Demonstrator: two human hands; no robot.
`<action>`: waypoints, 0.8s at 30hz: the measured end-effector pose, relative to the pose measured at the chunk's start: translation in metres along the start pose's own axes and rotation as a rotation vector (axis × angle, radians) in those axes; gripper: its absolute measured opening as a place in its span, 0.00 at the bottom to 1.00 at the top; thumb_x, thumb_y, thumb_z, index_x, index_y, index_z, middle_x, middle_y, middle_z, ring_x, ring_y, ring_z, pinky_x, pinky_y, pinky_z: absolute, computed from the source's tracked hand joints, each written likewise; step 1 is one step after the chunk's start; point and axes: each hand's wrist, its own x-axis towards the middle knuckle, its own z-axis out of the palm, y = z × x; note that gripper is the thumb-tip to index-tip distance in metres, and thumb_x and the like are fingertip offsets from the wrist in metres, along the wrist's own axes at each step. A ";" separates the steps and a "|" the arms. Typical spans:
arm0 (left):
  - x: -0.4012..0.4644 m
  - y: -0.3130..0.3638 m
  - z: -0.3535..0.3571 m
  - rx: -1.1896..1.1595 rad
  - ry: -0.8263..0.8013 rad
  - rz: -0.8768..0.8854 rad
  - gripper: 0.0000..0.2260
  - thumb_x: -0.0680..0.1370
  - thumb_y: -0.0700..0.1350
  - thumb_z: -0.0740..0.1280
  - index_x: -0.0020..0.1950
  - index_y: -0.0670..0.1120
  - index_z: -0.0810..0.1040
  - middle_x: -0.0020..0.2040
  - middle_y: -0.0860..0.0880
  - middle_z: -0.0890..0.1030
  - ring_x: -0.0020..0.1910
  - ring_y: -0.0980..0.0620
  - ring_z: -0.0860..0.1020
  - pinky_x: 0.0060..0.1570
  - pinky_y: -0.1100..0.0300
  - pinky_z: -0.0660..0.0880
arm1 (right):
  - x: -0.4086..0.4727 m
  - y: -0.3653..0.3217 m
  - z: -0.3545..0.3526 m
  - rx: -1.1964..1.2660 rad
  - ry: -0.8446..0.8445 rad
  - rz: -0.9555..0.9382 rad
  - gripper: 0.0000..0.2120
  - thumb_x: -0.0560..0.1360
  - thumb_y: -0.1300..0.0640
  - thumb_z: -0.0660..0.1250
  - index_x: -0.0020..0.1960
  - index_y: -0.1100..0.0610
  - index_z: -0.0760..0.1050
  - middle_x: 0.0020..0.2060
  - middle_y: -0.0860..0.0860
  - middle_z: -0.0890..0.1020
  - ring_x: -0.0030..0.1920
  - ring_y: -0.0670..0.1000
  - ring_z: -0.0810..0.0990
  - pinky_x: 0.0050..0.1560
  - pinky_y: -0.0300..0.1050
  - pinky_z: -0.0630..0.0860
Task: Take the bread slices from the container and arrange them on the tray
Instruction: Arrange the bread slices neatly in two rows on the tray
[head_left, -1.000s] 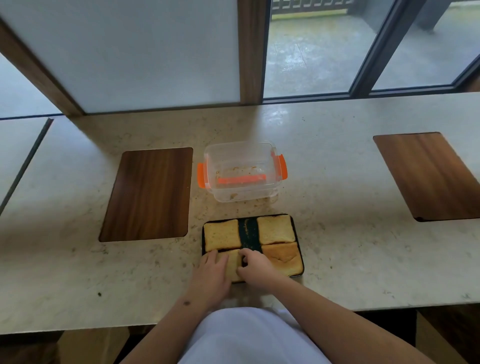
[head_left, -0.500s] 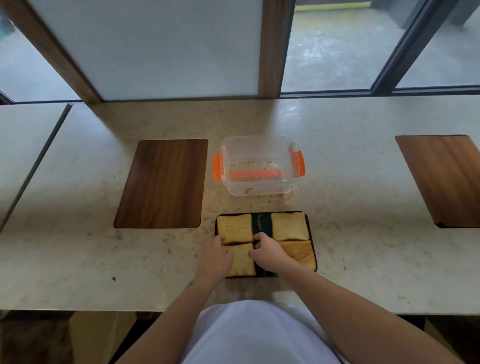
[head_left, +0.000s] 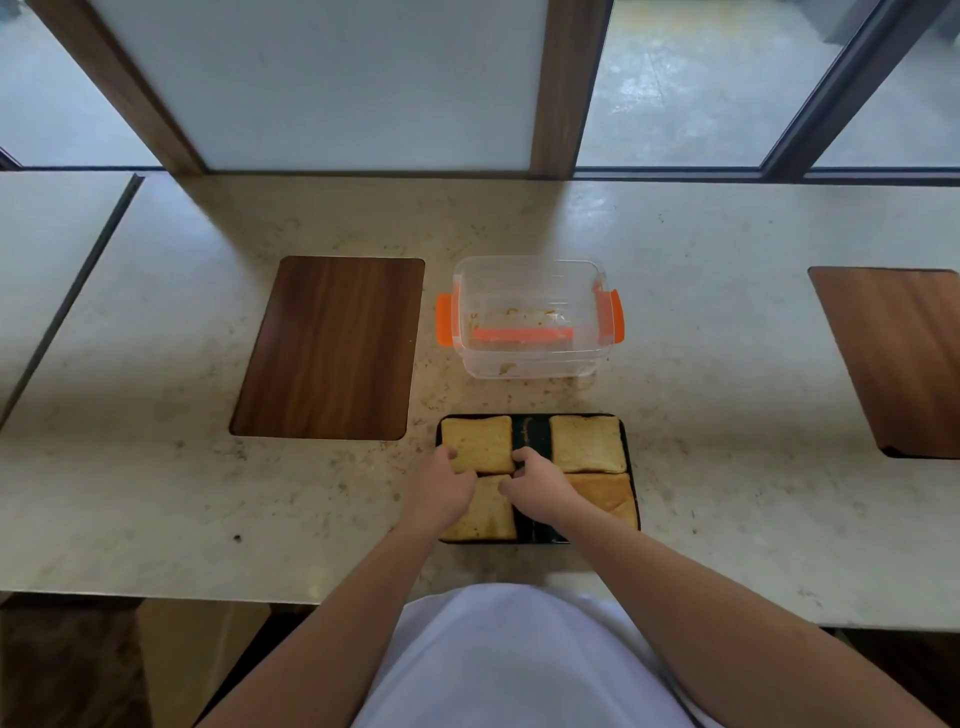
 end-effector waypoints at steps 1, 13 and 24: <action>0.001 0.000 0.001 0.002 -0.007 0.004 0.23 0.77 0.46 0.65 0.71 0.44 0.68 0.54 0.50 0.75 0.36 0.63 0.70 0.35 0.62 0.68 | -0.001 0.001 -0.001 0.000 0.002 -0.001 0.31 0.78 0.55 0.66 0.79 0.55 0.62 0.50 0.52 0.82 0.45 0.51 0.83 0.45 0.49 0.82; -0.007 0.000 -0.003 -0.028 -0.033 0.079 0.21 0.78 0.45 0.65 0.71 0.44 0.70 0.58 0.49 0.76 0.41 0.65 0.71 0.39 0.67 0.68 | -0.011 0.007 -0.014 0.003 0.004 0.002 0.29 0.80 0.51 0.66 0.77 0.58 0.62 0.54 0.57 0.82 0.46 0.51 0.82 0.39 0.46 0.80; -0.040 -0.037 -0.015 -0.111 -0.068 -0.047 0.21 0.79 0.47 0.64 0.72 0.44 0.71 0.65 0.46 0.77 0.54 0.54 0.73 0.51 0.59 0.69 | -0.028 0.023 0.001 0.094 -0.049 0.052 0.31 0.80 0.52 0.66 0.79 0.58 0.59 0.49 0.53 0.81 0.42 0.48 0.80 0.41 0.45 0.80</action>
